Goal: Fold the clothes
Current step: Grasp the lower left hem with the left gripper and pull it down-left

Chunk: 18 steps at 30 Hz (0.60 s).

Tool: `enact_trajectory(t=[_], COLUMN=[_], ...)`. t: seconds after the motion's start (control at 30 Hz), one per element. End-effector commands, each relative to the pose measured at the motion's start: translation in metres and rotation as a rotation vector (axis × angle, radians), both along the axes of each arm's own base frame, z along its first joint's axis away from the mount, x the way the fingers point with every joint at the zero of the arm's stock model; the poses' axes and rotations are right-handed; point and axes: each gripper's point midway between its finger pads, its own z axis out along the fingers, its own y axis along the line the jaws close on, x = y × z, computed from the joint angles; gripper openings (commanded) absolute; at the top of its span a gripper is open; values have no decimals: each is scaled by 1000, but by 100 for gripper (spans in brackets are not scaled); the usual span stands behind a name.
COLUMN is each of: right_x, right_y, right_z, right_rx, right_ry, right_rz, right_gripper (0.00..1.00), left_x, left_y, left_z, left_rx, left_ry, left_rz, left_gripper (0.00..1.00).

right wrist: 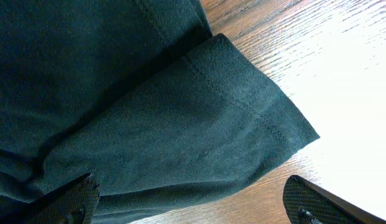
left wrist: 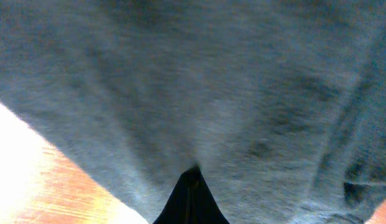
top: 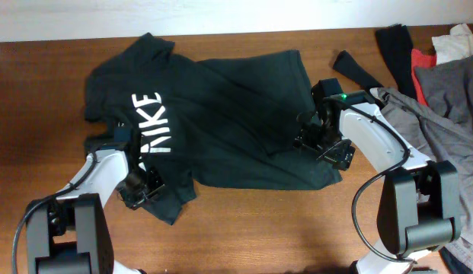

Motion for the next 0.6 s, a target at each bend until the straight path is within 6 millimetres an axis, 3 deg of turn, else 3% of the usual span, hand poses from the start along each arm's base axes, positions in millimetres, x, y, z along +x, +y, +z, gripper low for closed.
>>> enact_trajectory(t=[0.0,0.23,0.57], right_x=[6,6,6], right_y=[1,1,1], right_z=[10,10,10], right_rx=[10,10,10], right_ry=[-34,-34,-34], right_rz=[-14,-14,-14], right_gripper=[99,99,99], left_x=[-23,-49,-68], left_y=[25,67,119], left_z=[-13,-19,-20], left_rx=[78,93,164], left_ry=[68,124,139], left_rz=[77,266,541], left_gripper=[1,1,1])
